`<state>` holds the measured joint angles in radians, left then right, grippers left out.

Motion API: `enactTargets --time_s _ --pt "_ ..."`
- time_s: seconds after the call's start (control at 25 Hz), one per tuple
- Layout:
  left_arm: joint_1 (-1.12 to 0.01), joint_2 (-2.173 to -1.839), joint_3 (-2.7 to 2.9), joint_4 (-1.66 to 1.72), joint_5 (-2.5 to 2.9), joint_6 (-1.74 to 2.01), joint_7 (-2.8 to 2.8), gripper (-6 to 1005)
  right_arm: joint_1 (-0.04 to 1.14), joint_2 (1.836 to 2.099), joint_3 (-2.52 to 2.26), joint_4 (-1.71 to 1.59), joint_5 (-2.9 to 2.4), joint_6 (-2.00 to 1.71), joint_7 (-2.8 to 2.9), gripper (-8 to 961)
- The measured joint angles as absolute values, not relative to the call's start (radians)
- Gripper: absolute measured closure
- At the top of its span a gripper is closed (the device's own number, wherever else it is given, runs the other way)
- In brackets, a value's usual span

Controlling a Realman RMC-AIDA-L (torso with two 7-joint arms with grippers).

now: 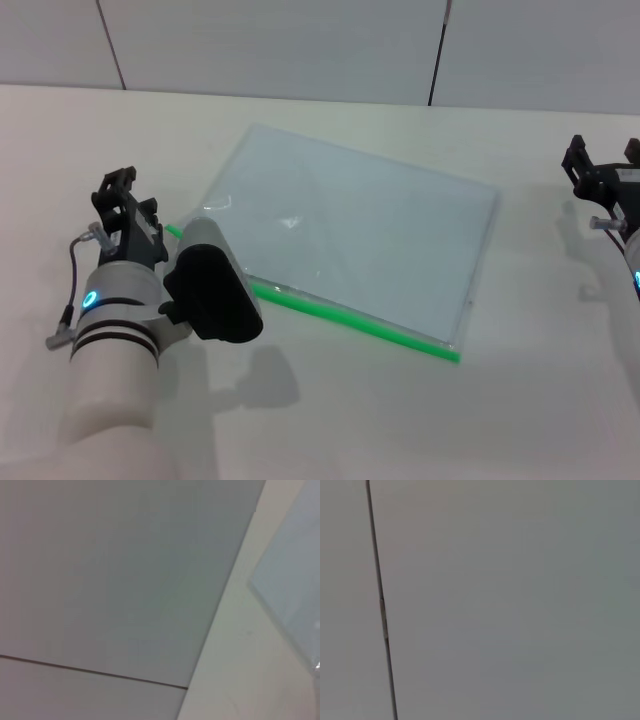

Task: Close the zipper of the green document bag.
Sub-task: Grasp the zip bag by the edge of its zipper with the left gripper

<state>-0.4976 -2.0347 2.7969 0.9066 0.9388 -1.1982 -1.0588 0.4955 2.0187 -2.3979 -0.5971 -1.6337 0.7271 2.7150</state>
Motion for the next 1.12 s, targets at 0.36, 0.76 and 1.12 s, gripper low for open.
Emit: enactTargets --time_s 0.36,0.76,1.12 --pt "-0.506 -2.032 2.807 0.906 0.911 -1.15 -1.059 527 0.496 2.019 -2.394 -0.597 -1.634 0.727 2.713 240" --pt "-0.504 -2.032 2.809 0.905 0.886 -1.128 -1.064 526 0.496 2.019 -2.388 -0.591 -1.634 0.727 2.708 240" --pt "-0.505 -2.032 2.809 0.904 0.884 -1.141 -1.068 526 0.497 2.019 -2.388 -0.588 -1.634 0.727 2.707 240"
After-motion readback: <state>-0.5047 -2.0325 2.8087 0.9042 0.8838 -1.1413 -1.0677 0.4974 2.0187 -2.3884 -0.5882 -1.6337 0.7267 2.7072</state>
